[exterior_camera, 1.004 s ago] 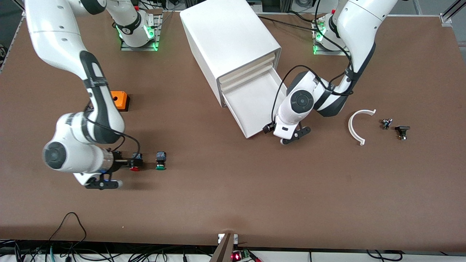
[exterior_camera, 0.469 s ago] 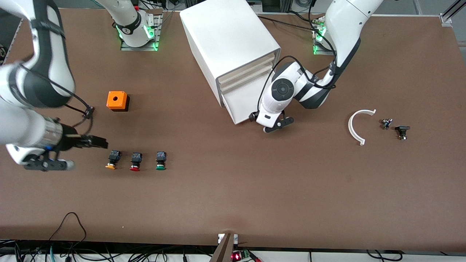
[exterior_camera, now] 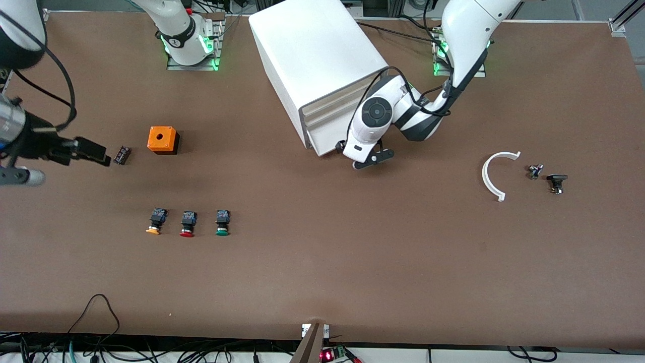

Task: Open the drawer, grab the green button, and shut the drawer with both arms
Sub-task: 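Push the open drawer shut with the left gripper while the right gripper retracts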

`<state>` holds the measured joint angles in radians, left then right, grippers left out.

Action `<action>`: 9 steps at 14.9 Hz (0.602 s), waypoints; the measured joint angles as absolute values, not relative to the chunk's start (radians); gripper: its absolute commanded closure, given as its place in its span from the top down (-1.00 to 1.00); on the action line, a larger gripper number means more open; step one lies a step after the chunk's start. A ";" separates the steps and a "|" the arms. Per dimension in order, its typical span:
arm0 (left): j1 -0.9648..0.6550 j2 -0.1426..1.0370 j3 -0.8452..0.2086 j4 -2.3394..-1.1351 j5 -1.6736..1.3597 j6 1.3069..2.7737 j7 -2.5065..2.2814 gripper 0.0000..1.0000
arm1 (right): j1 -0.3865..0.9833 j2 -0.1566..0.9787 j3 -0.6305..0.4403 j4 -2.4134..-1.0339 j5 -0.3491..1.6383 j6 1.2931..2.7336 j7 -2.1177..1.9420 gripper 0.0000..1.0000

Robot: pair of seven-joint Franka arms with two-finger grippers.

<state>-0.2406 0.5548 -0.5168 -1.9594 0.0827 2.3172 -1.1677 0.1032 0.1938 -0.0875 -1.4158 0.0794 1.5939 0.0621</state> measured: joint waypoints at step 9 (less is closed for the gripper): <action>-0.188 0.554 -0.619 -1.969 0.080 2.265 -1.219 1.00 | 0.063 -0.091 -0.006 -1.716 0.021 1.607 0.080 0.99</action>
<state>-0.1881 0.5541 -0.6195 -1.9692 0.0801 2.2650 -1.2192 0.0627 -0.0909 -0.0058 -1.7157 0.0209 1.6069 0.0804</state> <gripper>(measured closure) 0.000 0.004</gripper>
